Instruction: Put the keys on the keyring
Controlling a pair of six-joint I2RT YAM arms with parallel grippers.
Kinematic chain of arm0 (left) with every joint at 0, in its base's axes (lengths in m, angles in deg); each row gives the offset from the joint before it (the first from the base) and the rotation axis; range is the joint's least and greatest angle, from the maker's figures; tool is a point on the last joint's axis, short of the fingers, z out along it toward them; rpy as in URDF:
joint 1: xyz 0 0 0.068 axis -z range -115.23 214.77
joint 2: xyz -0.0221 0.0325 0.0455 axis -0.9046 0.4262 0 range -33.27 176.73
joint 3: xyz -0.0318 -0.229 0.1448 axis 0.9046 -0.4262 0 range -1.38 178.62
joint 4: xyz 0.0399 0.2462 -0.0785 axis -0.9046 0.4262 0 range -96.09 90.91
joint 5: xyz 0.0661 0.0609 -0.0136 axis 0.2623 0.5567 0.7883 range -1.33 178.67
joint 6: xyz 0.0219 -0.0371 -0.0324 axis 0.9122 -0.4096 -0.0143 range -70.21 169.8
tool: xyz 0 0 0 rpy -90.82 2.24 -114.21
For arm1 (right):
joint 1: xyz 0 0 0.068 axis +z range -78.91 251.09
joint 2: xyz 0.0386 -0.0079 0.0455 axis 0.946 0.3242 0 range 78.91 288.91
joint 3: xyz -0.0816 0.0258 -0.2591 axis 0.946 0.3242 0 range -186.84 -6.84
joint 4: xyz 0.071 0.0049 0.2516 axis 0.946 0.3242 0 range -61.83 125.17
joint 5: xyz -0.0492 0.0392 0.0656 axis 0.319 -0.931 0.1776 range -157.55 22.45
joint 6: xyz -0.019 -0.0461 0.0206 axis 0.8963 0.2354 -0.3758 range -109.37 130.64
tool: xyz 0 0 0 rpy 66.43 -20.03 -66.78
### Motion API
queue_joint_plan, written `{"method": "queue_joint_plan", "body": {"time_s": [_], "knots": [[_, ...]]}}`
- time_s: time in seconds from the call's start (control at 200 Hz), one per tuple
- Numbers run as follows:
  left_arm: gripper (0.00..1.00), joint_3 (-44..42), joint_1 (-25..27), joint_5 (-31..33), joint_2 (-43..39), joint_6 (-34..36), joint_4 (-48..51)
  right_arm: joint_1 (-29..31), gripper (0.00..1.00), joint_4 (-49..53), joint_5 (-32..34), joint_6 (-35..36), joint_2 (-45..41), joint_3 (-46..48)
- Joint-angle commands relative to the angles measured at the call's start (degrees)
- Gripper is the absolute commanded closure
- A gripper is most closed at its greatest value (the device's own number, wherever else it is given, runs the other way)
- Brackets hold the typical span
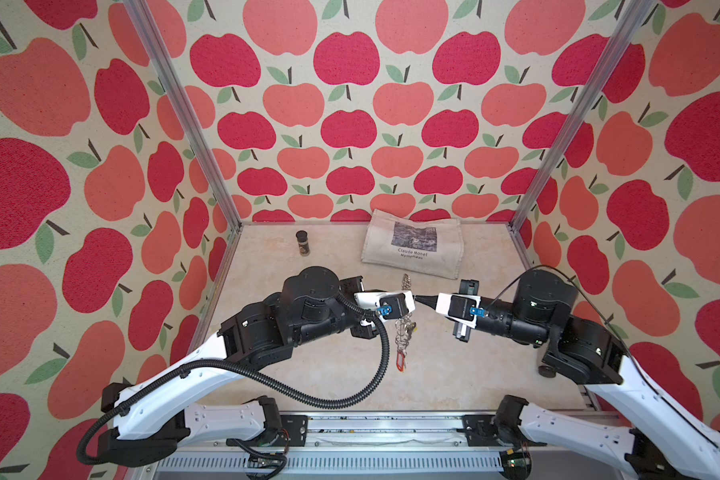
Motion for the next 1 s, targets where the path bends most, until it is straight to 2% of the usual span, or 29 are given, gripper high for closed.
{"method": "queue_joint_plan", "body": {"time_s": [0.0, 0.195, 0.67, 0.996], "knots": [[1.00, -0.47, 0.49, 3.12, -2.06, 2.29, -5.89, -0.42, 1.00, 3.57, 1.35, 0.00, -0.32, -3.15], [1.00, -0.50, 1.07, 4.28, -2.46, 3.72, -6.40, -0.41, 1.00, 5.28, 2.75, 2.26, -0.20, -4.37], [1.00, 1.03, 2.15, 2.22, -0.42, 2.32, -6.20, -0.15, 1.00, -6.38, 1.59, -0.46, -0.60, 0.78], [1.00, 0.83, 2.12, 2.04, -0.30, 2.27, -6.50, 0.55, 1.00, -8.39, 1.60, -0.42, -1.37, 1.79]]}}
